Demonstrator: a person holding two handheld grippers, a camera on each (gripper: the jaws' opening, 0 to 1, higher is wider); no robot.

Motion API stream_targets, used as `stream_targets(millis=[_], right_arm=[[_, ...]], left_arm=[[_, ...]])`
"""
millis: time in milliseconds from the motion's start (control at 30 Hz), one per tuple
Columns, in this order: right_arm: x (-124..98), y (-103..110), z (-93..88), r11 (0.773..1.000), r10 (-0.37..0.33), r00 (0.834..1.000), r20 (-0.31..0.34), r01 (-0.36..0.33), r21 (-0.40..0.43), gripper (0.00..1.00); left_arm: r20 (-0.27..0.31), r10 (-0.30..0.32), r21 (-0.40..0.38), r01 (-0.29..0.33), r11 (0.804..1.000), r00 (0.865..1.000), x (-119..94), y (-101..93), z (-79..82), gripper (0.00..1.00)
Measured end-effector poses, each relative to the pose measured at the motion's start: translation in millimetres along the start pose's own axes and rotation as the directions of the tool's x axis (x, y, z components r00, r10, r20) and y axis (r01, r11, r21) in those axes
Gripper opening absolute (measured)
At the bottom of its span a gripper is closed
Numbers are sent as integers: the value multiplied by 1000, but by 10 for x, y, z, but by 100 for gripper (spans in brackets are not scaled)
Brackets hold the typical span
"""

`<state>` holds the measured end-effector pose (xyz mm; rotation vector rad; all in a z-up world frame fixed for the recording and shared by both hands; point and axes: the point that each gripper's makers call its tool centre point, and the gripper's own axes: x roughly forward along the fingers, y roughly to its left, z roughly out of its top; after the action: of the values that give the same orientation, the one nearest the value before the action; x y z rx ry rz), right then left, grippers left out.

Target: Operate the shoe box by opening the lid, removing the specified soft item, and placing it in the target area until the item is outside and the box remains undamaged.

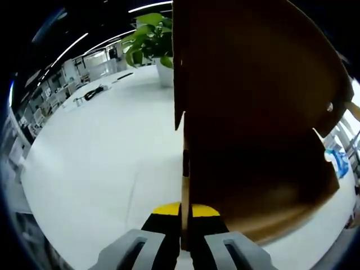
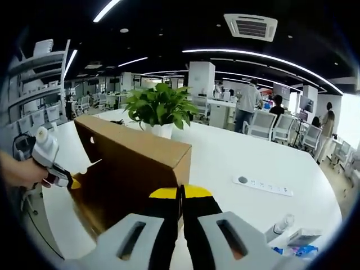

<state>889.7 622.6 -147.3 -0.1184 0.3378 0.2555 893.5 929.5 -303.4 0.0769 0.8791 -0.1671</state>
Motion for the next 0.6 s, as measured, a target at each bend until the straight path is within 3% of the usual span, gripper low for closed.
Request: stream_targets(millis=[600], right_arm=[[-183,128,-230,1000,-12,1000,-16,12,-28,0]], left_arm=[[17,-19,2,19,1000,1000,-5,-16,2,4]])
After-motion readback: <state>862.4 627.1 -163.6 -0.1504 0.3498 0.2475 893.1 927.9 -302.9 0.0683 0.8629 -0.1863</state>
